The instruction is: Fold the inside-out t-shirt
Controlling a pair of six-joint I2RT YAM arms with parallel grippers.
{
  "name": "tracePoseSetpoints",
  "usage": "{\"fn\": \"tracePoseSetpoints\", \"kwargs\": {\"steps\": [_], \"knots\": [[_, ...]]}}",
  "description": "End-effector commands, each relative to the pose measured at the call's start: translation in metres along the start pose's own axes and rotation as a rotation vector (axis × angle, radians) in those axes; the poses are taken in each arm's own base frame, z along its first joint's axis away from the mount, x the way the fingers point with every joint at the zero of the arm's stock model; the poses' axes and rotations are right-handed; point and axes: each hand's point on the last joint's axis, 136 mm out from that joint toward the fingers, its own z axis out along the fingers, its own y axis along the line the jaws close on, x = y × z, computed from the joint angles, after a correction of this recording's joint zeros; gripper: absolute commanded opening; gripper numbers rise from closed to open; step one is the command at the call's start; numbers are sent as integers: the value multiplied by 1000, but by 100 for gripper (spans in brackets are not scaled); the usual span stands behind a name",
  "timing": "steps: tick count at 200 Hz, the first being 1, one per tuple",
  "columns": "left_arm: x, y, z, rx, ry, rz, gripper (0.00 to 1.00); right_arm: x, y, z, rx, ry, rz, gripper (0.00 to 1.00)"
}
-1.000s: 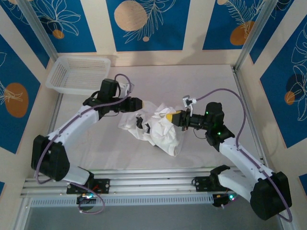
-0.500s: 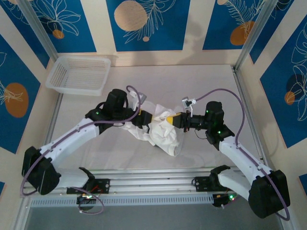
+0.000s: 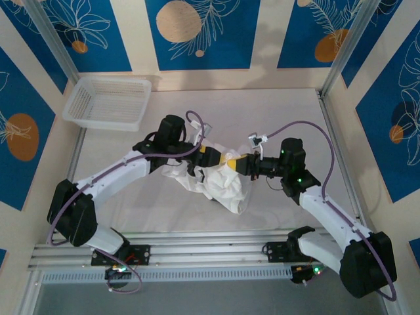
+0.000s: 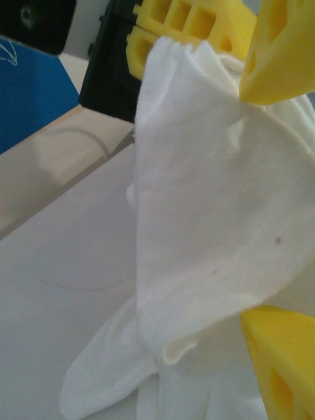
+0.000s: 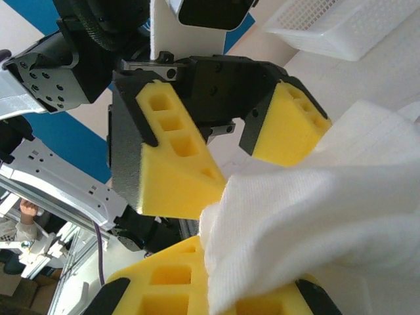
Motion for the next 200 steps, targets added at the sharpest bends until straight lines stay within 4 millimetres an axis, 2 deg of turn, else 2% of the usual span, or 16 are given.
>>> {"fn": "tracePoseSetpoints", "kwargs": {"steps": [1,10,32,42,60,78,95,107,123,131,141,146,164,189,200], "knots": [[1,-25,-1,107,22,53,71,-8,5,2,-8,-1,-28,0],[4,-25,0,117,33,54,63,-9,4,2,-3,-3,-27,0],[3,-22,0,93,22,40,31,-9,1,2,6,-7,-27,0],[-1,-22,-1,84,6,36,22,-8,-1,2,15,-5,-23,0],[-12,-26,-7,67,-35,20,0,0,-10,2,40,7,-10,0],[-33,-42,-20,101,-114,-34,0,19,-34,1,125,25,-3,0],[-55,-59,-32,150,-196,-112,0,38,-72,-5,277,23,8,2],[-63,-68,-35,183,-220,-163,0,46,-81,-7,311,32,5,6],[-63,-71,-30,187,-204,-196,0,40,-63,-7,269,67,6,14],[-59,-67,-26,167,-185,-203,0,34,-50,-7,243,72,-11,22],[-54,-60,-21,143,-166,-216,0,25,-36,-8,242,59,-51,38],[-52,-57,-19,137,-161,-226,0,22,-32,-10,259,52,-74,41],[-51,-49,-14,116,-160,-267,0,4,-20,-14,380,-17,-210,43],[-56,-43,-14,73,-183,-279,0,-22,-21,-25,642,-191,-335,43],[-58,-40,-15,44,-196,-286,0,-28,-7,-19,647,-223,-397,40]]}}
